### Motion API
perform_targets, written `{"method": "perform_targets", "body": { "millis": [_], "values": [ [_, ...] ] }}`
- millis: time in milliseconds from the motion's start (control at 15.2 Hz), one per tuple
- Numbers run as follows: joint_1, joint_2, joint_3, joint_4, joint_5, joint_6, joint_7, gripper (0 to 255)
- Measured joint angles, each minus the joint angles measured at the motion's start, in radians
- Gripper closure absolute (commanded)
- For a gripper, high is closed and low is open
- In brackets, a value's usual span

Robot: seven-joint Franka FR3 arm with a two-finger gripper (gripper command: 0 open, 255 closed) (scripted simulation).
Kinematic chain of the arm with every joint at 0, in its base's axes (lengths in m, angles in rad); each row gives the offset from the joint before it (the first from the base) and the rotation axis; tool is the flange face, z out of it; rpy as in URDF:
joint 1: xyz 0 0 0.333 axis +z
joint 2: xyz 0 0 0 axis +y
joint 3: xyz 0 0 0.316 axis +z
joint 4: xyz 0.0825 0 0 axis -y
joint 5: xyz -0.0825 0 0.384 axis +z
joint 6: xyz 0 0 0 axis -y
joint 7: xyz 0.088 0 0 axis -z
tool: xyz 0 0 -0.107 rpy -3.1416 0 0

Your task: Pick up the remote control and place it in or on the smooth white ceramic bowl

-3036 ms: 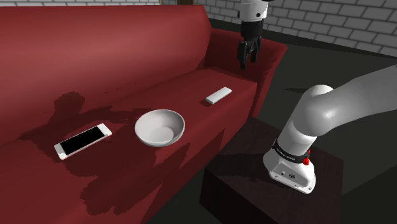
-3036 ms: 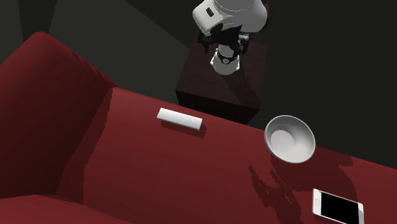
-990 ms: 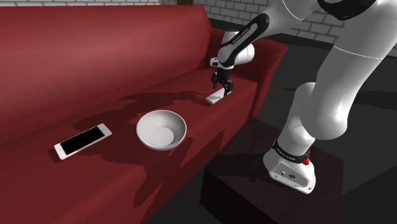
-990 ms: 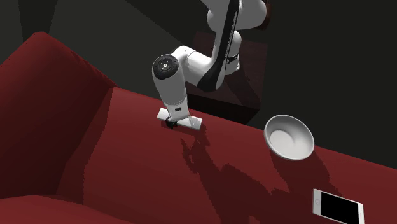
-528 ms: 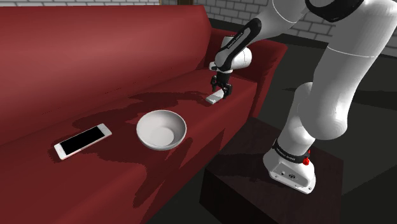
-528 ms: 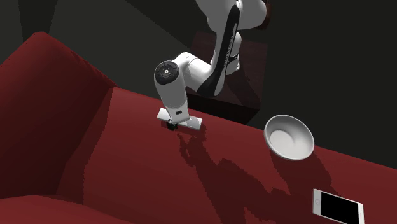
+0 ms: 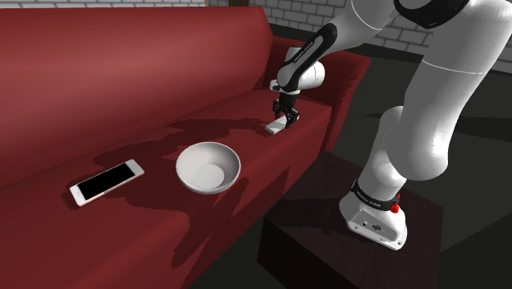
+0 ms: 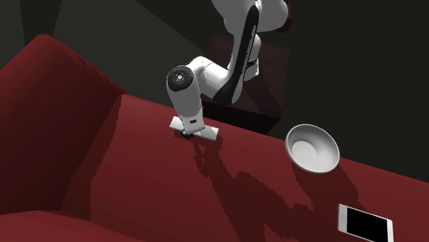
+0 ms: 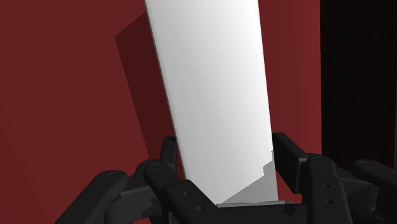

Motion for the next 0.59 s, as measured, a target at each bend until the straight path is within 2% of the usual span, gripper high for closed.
{"method": "perform_targets", "body": {
  "millis": [396, 594],
  "values": [
    [0.0, 0.0, 0.0, 0.0, 0.0, 0.001, -0.001, 255],
    [0.0, -0.027, -0.004, 0.007, -0.035, -0.026, 0.026, 255]
  ]
}}
